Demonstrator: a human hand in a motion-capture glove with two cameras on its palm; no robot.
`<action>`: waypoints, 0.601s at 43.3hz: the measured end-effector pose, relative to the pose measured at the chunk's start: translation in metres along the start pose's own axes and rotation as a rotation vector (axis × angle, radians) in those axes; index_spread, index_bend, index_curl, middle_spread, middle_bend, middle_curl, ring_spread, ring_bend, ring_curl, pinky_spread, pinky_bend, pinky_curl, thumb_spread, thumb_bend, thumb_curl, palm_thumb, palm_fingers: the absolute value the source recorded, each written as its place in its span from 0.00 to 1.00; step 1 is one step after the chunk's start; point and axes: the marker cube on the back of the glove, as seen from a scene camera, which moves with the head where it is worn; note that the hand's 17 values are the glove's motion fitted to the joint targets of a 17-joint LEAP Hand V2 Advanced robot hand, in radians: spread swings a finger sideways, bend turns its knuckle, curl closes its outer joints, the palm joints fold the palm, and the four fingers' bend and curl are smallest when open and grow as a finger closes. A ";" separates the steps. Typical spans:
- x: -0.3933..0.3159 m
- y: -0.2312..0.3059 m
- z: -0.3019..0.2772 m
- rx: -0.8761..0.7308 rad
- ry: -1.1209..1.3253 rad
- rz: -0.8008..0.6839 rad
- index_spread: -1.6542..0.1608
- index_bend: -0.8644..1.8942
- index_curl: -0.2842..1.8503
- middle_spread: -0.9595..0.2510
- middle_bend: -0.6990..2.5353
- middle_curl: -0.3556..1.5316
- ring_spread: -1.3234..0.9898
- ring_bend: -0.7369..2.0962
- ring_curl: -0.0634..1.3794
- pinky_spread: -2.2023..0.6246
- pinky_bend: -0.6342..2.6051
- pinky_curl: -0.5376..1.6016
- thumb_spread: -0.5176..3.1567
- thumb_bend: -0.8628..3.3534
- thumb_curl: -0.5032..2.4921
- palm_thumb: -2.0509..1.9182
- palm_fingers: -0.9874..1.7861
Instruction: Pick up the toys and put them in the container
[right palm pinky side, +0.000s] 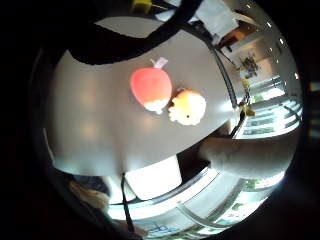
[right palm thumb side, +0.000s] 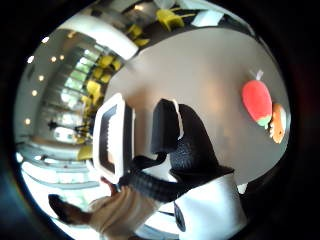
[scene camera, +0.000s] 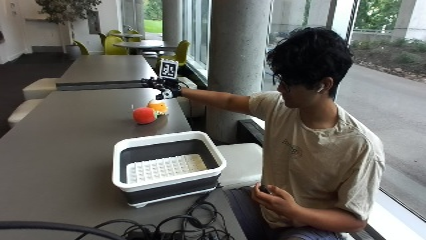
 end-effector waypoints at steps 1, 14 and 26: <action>0.004 0.002 -0.001 -0.010 0.048 0.053 0.85 0.35 0.15 0.76 0.23 0.19 0.56 0.30 0.04 0.78 0.39 0.32 0.27 0.21 0.17 0.53 0.33; 0.019 -0.005 0.016 -0.110 0.236 0.192 0.79 0.36 0.19 0.72 0.25 0.23 0.55 0.31 0.07 0.77 0.45 0.38 0.45 0.19 0.19 0.50 0.25; 0.043 -0.011 0.019 -0.080 0.263 0.201 0.77 0.37 0.22 0.71 0.25 0.25 0.54 0.30 0.09 0.77 0.44 0.39 0.49 0.19 0.20 0.49 0.24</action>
